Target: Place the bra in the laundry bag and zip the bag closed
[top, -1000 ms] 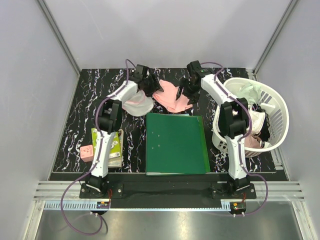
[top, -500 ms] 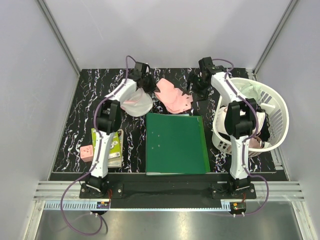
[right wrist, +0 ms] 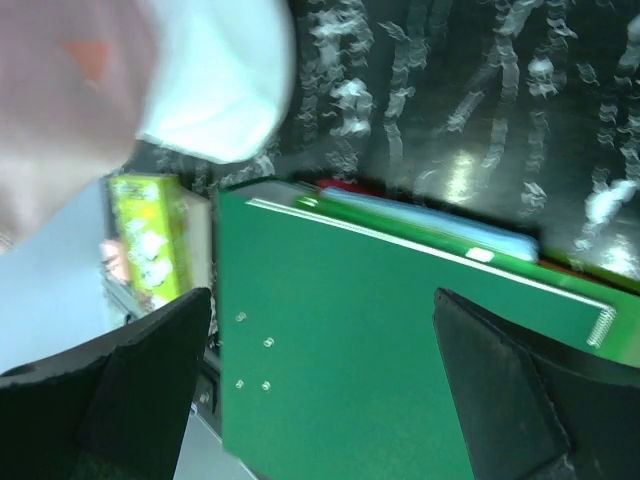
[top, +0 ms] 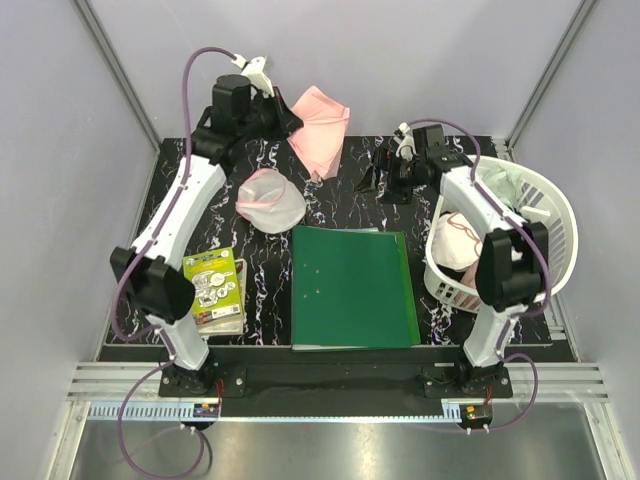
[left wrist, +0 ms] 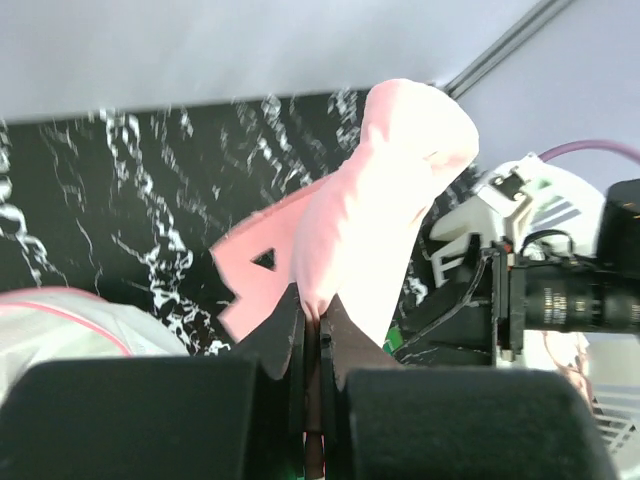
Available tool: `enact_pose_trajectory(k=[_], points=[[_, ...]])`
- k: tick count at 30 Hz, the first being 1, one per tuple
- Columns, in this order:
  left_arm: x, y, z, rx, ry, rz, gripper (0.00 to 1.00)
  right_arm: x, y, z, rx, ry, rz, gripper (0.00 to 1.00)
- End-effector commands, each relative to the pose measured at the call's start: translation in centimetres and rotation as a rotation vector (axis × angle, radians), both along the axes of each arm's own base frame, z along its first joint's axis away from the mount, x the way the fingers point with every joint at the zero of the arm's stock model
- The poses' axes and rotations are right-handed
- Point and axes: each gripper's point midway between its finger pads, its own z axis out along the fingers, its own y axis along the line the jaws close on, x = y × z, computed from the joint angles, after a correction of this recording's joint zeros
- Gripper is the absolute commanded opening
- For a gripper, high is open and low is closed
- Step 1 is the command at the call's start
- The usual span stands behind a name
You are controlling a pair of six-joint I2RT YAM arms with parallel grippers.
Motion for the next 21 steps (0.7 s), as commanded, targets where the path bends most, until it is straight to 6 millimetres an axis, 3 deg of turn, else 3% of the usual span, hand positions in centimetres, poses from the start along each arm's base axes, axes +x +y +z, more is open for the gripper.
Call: enact_pose_trajectory(k=[1, 2, 4, 5, 6, 7, 12, 13, 15, 16, 17, 21], points=[[-3.1, 0.1, 3.4, 0.012, -0.092, -0.074, 0.0, -1.3, 2.3, 8.4, 0.228, -0.317, 0.159, 1.0], [-4.3, 0.2, 4.9, 0.003, -0.126, -0.097, 0.0, -1.9, 2.5, 8.4, 0.254, -0.337, 0.168, 1.0], [-6.2, -0.4, 6.4, -0.017, -0.158, -0.174, 0.0, -3.5, 2.4, 10.5, 0.279, -0.405, 0.199, 1.0], [-7.1, -0.4, 7.2, -0.013, -0.184, -0.204, 0.0, -4.3, 2.3, 10.3, 0.279, -0.423, 0.211, 1.0], [-8.4, -0.3, 8.2, -0.016, -0.213, -0.231, 0.0, -5.6, 2.1, 12.1, 0.289, -0.475, 0.229, 1.0], [-9.7, -0.7, 8.8, -0.022, -0.235, -0.287, 0.0, -6.3, 1.9, 12.5, 0.29, -0.496, 0.238, 1.0], [-15.2, -0.8, 11.5, -0.022, -0.35, -0.452, 0.0, -11.1, 1.6, 14.8, 0.338, -0.595, 0.326, 1.0], [-16.3, -1.0, 11.8, -0.035, -0.358, -0.5, 0.0, -11.7, 1.5, 14.4, 0.343, -0.589, 0.334, 1.0], [-18.6, -1.2, 12.9, -0.062, -0.377, -0.568, 0.0, -13.4, 1.3, 15.6, 0.358, -0.634, 0.353, 1.0], [-19.4, -1.2, 13.2, -0.075, -0.378, -0.587, 0.0, -14.1, 1.2, 15.1, 0.372, -0.61, 0.345, 1.0], [-20.3, -1.2, 13.6, -0.086, -0.386, -0.609, 0.0, -14.8, 1.1, 16.6, 0.388, -0.684, 0.355, 1.0], [-24.0, -1.2, 15.4, -0.132, -0.436, -0.695, 0.0, -17.8, 0.9, 17.9, 0.442, -0.732, 0.382, 1.0]])
